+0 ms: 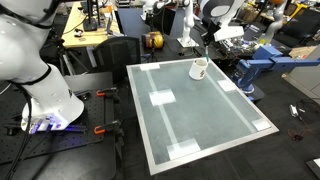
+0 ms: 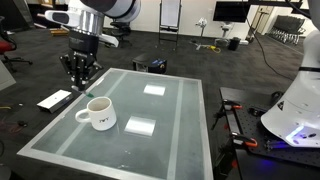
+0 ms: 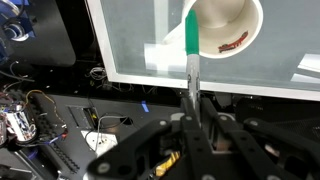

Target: Remove the marker from the mug and put it on the table

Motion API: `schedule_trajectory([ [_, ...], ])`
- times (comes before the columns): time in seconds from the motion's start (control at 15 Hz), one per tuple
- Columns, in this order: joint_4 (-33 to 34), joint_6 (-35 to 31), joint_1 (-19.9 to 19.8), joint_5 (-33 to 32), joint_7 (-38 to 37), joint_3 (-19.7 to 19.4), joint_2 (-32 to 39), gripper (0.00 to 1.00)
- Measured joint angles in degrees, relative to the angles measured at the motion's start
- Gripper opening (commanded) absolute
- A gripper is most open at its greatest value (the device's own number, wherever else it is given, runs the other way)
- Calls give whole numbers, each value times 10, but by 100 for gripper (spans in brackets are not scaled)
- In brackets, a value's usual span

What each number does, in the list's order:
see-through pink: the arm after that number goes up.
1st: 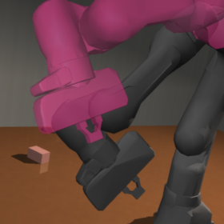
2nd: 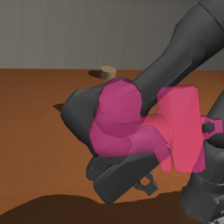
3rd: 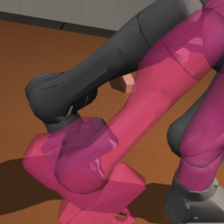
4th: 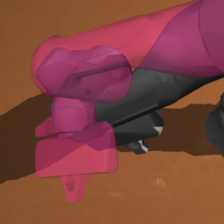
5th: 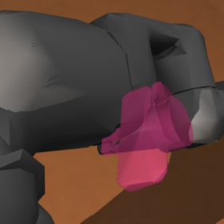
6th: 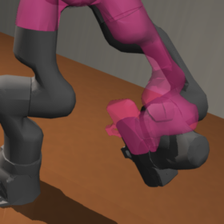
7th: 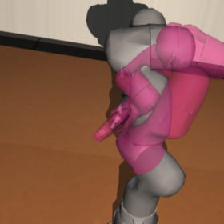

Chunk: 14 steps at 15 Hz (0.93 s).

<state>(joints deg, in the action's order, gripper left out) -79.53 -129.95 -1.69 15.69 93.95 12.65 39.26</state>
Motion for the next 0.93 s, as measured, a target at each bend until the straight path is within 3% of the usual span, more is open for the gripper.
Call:
schedule_trajectory([
  [0.33,-79,-33,-1,2,-23,-1,-84,3],
  [0.93,-301,-85,0,-2,-171,-29,-262,3],
])
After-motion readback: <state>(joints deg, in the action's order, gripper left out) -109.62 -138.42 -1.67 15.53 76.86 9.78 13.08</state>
